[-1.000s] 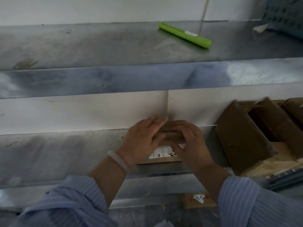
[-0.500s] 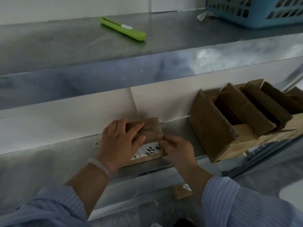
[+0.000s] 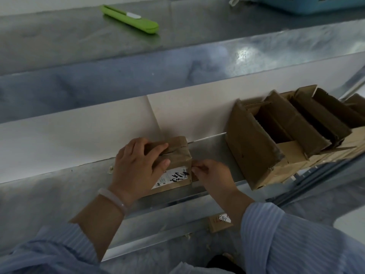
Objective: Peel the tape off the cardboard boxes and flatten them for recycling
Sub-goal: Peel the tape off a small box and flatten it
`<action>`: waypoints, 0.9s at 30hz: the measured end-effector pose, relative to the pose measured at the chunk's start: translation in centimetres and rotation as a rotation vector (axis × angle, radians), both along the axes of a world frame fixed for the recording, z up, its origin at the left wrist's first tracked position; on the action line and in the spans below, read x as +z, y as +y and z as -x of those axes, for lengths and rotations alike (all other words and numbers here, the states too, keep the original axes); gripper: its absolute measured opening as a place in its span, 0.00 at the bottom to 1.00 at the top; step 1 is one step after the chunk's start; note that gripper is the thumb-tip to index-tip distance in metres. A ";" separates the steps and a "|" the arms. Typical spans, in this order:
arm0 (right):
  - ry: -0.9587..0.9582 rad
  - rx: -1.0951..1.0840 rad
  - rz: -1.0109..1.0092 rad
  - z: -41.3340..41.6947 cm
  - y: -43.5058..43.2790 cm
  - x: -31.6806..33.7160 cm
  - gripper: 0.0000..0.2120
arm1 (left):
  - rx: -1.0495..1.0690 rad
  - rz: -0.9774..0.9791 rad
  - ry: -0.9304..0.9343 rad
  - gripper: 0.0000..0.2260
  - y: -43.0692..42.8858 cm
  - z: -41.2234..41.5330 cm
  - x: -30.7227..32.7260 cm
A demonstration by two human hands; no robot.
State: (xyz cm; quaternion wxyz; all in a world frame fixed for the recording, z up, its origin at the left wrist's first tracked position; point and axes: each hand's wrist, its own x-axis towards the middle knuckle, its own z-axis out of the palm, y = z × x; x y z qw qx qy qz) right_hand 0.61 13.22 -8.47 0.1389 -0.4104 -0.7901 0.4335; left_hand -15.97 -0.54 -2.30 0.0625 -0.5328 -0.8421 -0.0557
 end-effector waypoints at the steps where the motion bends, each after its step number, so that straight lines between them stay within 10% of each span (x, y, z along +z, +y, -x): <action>1: 0.044 -0.021 0.005 0.0 -0.1 0.2 0.04 | -0.007 0.000 -0.007 0.26 0.0 -0.1 0.0; 27: 0.450 -0.329 0.871 0.6 -1.1 5.6 0.11 | -0.018 0.031 -0.005 0.28 -0.2 0.0 -0.1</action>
